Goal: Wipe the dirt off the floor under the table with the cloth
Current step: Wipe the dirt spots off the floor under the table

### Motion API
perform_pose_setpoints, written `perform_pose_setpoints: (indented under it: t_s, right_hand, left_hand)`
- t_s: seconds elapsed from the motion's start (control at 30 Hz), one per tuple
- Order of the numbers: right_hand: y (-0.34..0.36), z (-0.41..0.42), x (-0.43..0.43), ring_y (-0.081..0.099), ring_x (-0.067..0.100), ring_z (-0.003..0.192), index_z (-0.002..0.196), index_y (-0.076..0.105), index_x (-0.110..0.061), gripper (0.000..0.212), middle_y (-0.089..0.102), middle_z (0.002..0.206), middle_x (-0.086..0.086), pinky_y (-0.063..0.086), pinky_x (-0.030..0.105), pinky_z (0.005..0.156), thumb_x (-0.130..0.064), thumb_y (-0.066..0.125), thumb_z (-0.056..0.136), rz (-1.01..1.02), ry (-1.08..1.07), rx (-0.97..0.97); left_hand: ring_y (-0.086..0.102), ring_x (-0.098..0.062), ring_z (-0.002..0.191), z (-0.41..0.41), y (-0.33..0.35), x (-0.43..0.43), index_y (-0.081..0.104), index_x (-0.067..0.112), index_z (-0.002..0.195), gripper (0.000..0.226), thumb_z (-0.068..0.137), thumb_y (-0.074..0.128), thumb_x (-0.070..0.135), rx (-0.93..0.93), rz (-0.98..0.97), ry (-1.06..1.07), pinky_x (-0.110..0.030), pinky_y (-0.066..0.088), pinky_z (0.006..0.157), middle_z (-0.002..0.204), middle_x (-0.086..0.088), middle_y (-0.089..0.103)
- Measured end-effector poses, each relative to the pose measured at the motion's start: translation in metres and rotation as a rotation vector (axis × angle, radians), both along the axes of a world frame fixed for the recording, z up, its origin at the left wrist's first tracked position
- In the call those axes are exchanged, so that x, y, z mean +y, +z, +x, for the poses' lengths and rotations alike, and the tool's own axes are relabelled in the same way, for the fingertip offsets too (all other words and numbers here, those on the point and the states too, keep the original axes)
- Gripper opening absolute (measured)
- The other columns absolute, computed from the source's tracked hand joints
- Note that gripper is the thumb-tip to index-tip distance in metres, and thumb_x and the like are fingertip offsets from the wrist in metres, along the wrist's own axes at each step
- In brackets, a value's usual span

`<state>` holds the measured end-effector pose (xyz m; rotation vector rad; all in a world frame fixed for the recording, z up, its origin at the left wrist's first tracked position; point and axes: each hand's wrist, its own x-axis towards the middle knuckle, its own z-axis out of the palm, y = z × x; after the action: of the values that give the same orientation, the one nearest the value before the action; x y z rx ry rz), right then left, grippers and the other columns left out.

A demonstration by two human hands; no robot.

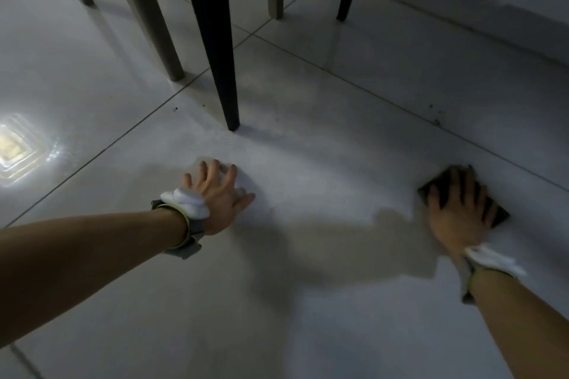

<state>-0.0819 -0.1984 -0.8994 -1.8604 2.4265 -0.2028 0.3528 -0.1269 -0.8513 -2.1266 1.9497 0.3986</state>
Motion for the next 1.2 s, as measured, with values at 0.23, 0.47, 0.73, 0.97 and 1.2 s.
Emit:
perform_pose_setpoints:
  t_s: [0.23,0.47,0.73,0.97,1.2]
  right_hand:
    - [0.001,-0.002,0.043,0.042,0.05,0.14,0.15,0.045,0.0,0.06,0.043,0.154,0.028,0.03,0.062,0.116,-0.039,0.043,0.104,-0.111,-0.196,0.059]
    - [0.01,0.123,0.075,0.02,0.039,0.154,0.161,0.025,-0.016,0.071,0.024,0.168,0.011,0.011,0.057,0.124,-0.052,0.023,0.101,-0.007,0.442,0.034]
    - [-0.001,0.254,0.14,0.011,0.033,0.155,0.158,0.03,-0.02,0.064,0.024,0.167,0.005,0.009,0.057,0.124,-0.05,0.042,0.103,-0.024,1.248,-0.097]
    - [-0.005,0.231,0.08,0.028,0.035,0.151,0.146,0.053,-0.016,0.057,0.048,0.155,0.009,0.016,0.055,0.124,-0.043,0.058,0.097,-0.175,1.333,-0.174]
    - [-0.002,0.182,-0.031,0.014,0.028,0.157,0.16,0.029,-0.026,0.066,0.022,0.169,-0.001,0.01,0.051,0.126,-0.054,0.042,0.101,-0.016,0.946,-0.029]
  left_hand:
    - [0.039,-0.034,0.13,-0.015,0.02,-0.004,0.04,0.011,0.138,0.062,0.096,0.039,0.058,-0.079,-0.068,-0.003,-0.045,0.036,0.101,0.141,-0.017,0.039]
    - [0.041,-0.032,0.132,-0.016,0.028,0.005,0.041,0.013,0.137,0.062,0.098,0.029,0.059,-0.071,-0.041,-0.043,-0.045,0.036,0.104,0.142,-0.014,0.04]
    - [0.038,-0.033,0.134,-0.018,0.028,0.009,0.035,0.018,0.142,0.06,0.098,0.028,0.059,-0.027,-0.013,-0.106,-0.048,0.036,0.106,0.147,-0.011,0.037]
    - [0.041,-0.033,0.132,-0.024,0.032,-0.004,0.037,0.022,0.139,0.096,0.075,-0.005,0.079,-0.032,-0.029,-0.133,-0.048,0.04,0.1,0.146,-0.01,0.038]
    - [0.027,-0.032,0.144,-0.066,0.023,-0.045,0.018,0.023,0.153,0.097,0.078,-0.002,0.082,-0.006,-0.018,-0.165,-0.051,0.037,0.107,0.158,-0.009,0.023]
